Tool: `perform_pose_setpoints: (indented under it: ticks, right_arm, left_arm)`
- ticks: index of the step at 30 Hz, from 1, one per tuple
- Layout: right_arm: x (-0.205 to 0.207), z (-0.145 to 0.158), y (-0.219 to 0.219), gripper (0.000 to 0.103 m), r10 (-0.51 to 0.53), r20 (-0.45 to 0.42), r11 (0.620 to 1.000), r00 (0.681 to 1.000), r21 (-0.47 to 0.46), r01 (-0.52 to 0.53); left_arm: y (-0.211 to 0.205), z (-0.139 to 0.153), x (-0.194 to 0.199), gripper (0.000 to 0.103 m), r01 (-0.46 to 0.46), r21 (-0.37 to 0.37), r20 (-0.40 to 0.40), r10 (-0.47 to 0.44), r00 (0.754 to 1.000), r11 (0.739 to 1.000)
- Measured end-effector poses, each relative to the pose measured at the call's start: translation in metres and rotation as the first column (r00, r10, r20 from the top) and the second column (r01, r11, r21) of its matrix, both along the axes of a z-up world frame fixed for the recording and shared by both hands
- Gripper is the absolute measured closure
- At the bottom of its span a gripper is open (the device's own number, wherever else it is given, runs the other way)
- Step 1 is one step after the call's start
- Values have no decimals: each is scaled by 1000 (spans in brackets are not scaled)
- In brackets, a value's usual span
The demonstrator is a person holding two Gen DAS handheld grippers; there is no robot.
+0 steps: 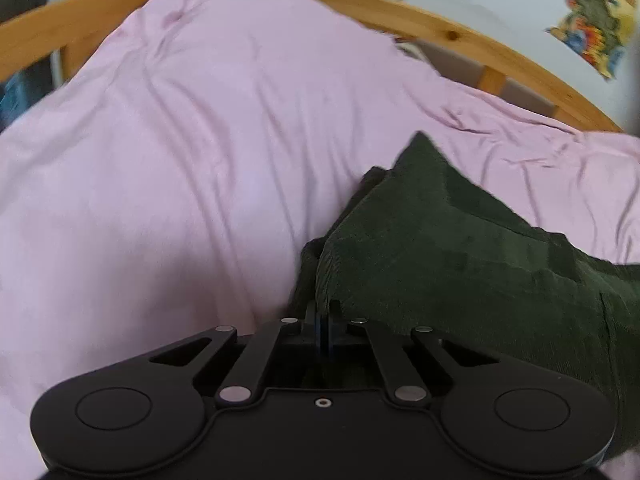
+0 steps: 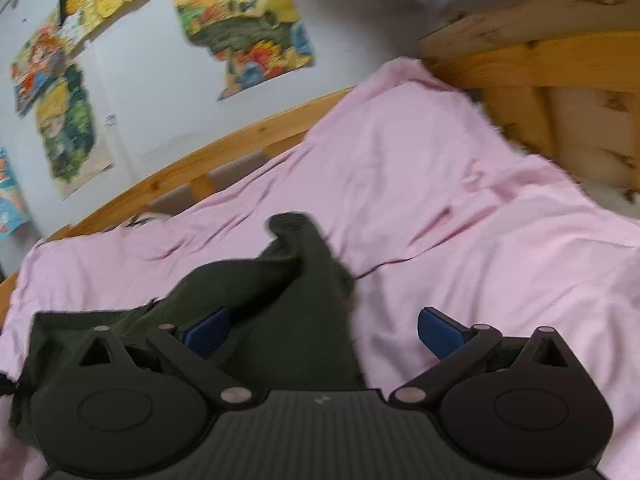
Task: Fold large clothes
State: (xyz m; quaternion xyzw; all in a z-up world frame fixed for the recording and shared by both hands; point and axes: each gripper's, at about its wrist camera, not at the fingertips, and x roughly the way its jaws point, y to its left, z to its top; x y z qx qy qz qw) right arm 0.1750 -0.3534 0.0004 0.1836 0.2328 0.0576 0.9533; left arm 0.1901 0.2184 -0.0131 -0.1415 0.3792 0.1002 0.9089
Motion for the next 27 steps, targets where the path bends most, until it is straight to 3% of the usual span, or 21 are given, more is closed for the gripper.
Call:
perform_pose_setpoints:
  ticks: [2,7,12,14,16,17,18,22,27]
  right_arm:
    - [2,-1,-8,8,-31,-2,998,1000,51,31]
    - [16,-11,-14,29,15,-44,993,999,119,-10]
    - [22,-14,-4,28,82,-51,984,995,162,-73]
    - [21,-13,1,29,94,-48,986,994,146,-86]
    - [22,-12,6,36,100,-57,989,993,119,-93]
    - [23,-11,8,44,99,-74,990,992,105,-91]
    - [25,-12,9,44,98,-99,991,990,96,-88]
    - [26,-13,4,64,111,-115,983,987,157,-93]
    - [18,-6,2,87,89,-94,985,992,154,-74]
  left_arm:
    - [-3,-4,4,101,-11,8,-23,11,1000,1000]
    - [-30,4,11,98,76,185,-61,-66,996,980]
    - [-36,22,2,66,67,176,23,-72,997,982]
    - [-44,24,2,63,74,197,28,-81,996,978]
    - [-53,27,2,59,97,234,30,-107,994,967]
    - [-58,28,1,54,110,246,37,-123,992,963]
    - [-62,29,1,48,125,256,49,-142,989,959]
    - [-82,39,-4,38,193,287,139,-241,961,938]
    - [-116,50,-1,27,329,316,209,-404,891,890]
